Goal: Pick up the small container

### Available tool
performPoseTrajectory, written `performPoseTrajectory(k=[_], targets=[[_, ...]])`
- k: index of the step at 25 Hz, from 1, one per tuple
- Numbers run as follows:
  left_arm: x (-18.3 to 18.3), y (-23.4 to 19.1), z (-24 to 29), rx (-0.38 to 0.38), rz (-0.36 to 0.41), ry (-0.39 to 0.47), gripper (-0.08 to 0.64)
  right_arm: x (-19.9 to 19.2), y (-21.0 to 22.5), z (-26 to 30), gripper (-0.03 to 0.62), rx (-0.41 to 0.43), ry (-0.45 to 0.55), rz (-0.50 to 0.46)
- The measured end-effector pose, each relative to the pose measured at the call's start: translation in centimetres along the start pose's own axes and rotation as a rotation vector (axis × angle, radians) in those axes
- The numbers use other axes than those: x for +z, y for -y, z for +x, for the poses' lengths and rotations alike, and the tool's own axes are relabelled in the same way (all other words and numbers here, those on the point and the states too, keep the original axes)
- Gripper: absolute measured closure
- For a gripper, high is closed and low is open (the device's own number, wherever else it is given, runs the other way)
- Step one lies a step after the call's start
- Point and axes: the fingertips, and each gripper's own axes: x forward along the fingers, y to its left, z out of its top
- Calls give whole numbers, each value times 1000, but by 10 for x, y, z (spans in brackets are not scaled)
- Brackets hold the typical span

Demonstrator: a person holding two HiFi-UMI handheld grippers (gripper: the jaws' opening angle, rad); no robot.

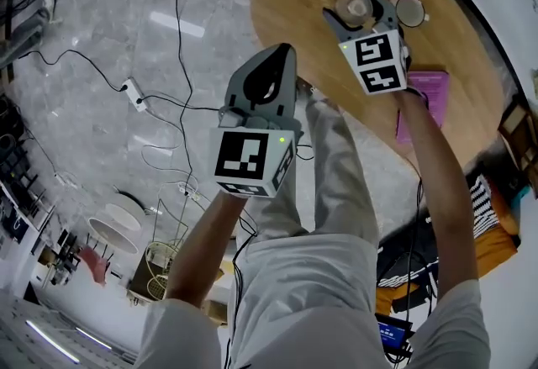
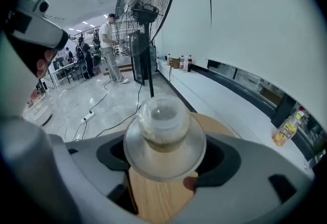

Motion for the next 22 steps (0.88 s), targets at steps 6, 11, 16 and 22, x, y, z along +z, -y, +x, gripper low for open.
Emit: performPoseTrajectory(k=[6, 11, 16, 22], targets=[[9, 4, -9, -8, 8, 1, 543, 26, -4, -26, 255, 0, 39, 16], [24, 11, -24, -3, 14, 26, 543, 36, -8, -52, 255, -2, 57, 35], [39, 19, -46, 15, 12, 55, 543, 50, -16, -81, 255, -2, 67, 46], [51, 21, -77, 35, 12, 77, 542, 70, -26, -115, 255, 4, 87, 54]])
